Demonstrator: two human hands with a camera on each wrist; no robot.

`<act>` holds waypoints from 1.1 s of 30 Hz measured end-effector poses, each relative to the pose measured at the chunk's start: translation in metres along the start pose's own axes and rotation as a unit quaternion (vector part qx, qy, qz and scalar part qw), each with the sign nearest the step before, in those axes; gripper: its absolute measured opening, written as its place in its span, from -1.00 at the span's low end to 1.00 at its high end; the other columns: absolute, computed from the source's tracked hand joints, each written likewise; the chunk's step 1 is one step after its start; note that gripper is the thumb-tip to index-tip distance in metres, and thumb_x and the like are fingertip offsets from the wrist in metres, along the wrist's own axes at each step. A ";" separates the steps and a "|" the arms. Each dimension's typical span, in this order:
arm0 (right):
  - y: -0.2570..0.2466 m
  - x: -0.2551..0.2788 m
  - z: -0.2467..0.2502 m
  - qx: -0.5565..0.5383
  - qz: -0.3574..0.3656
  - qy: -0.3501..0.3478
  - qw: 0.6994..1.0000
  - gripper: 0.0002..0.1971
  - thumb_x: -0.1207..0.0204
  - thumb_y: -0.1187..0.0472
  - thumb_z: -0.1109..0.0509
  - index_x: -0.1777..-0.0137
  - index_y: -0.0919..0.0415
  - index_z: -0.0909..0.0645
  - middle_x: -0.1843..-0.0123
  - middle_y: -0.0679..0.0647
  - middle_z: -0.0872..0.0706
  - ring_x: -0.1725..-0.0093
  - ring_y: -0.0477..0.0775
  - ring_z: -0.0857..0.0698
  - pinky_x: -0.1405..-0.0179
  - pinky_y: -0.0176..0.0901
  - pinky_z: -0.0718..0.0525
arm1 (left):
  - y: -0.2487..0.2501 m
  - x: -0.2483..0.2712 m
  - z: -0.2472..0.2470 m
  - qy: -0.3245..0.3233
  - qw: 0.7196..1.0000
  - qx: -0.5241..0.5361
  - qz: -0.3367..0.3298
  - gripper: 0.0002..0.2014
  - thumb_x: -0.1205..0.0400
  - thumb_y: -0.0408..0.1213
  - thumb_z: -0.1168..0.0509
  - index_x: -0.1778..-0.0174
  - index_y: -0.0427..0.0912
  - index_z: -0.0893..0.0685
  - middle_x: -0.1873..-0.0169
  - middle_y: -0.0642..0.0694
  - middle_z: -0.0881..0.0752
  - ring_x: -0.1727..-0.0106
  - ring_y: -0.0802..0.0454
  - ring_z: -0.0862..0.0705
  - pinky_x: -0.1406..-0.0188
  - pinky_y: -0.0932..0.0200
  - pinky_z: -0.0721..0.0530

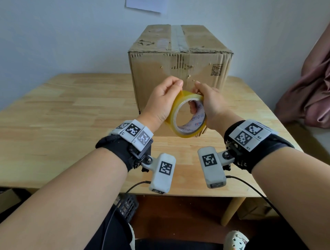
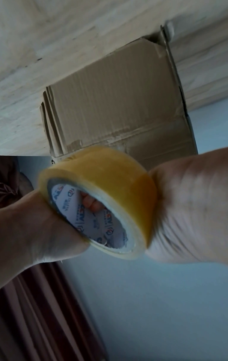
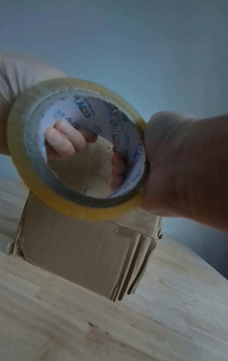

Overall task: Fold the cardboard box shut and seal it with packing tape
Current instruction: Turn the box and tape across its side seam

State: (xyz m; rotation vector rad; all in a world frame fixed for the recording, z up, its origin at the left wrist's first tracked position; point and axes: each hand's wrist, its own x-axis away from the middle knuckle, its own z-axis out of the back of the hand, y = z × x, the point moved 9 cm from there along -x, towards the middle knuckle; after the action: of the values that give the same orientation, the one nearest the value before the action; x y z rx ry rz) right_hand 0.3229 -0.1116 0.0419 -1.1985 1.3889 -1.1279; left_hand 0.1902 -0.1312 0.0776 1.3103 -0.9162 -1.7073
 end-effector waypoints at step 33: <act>-0.004 -0.008 0.010 0.079 -0.006 -0.008 0.997 -0.45 -0.64 0.04 -0.22 0.65 0.06 -0.51 0.61 0.18 -0.46 0.56 0.13 -0.38 0.52 -0.15 -0.35 | -0.002 -0.001 -0.002 -0.054 0.993 -0.103 -0.035 -0.74 -0.73 -0.30 -0.14 -0.13 -0.14 -0.74 -0.09 -0.02 -0.66 -0.14 0.26 -0.59 -0.20 0.45 -0.50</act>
State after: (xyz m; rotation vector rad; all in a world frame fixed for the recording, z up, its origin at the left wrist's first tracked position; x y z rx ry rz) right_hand 0.3335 -0.1047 0.0458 -1.1007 1.2566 -1.2099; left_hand 0.1920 -0.1296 0.0757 1.1343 -0.7384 -1.8885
